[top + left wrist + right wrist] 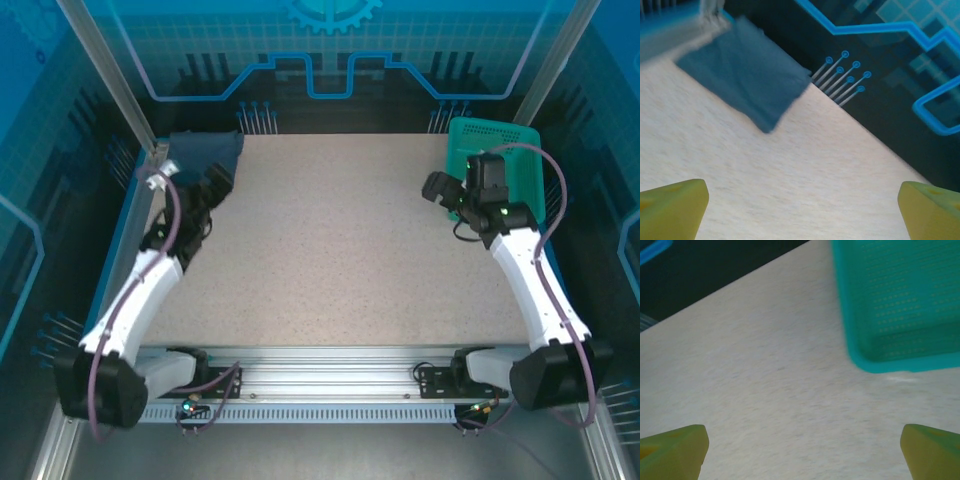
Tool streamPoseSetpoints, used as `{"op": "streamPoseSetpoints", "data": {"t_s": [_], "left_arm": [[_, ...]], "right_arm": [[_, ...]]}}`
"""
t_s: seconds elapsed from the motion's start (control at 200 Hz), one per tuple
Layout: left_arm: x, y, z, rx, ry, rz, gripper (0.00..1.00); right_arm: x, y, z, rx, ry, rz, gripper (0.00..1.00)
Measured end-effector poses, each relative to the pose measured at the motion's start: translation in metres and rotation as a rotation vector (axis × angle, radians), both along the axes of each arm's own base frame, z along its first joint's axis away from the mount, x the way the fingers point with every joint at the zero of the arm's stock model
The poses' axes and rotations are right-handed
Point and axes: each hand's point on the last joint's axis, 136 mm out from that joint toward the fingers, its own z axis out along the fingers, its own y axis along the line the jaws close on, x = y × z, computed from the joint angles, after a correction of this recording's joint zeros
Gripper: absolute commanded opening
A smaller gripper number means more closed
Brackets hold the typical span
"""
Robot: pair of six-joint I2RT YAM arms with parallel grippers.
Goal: Fold and stack the t-shirts
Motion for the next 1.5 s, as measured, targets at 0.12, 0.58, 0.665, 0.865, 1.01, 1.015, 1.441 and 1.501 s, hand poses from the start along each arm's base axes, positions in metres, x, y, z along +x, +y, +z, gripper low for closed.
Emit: {"op": "streamPoseSetpoints", "data": {"t_s": [0.12, 0.58, 0.665, 0.865, 1.01, 1.015, 1.441, 1.501], "left_arm": [[-0.025, 0.008, -0.052, 0.264, 0.075, -0.044, 0.99], [0.005, 0.022, -0.178, 0.474, 0.224, -0.205, 0.99], [0.016, 0.025, -0.171, 0.456, 0.166, -0.204, 0.99], [-0.011, 0.019, -0.19, 0.45, 0.042, -0.232, 0.99], [-0.005, 0.017, -0.192, 0.443, 0.06, -0.259, 0.99], [-0.004, 0.017, -0.191, 0.443, 0.059, -0.259, 0.99], [0.025, 0.009, -0.159, 0.437, -0.018, -0.29, 0.99], [0.025, 0.009, -0.159, 0.437, -0.016, -0.291, 0.99]], "right_arm": [[-0.021, -0.027, -0.051, -0.146, -0.01, -0.039, 1.0], [0.014, -0.024, -0.179, -0.346, -0.02, 0.203, 1.0], [0.033, -0.018, -0.171, -0.354, -0.078, 0.226, 1.0], [0.03, -0.004, -0.167, -0.374, -0.227, 0.276, 1.0], [0.027, -0.003, -0.175, -0.375, -0.221, 0.292, 1.0], [0.027, -0.002, -0.175, -0.375, -0.223, 0.293, 1.0], [0.04, 0.012, -0.156, -0.384, -0.293, 0.362, 1.0], [0.04, 0.014, -0.156, -0.379, -0.296, 0.373, 1.0]]}}
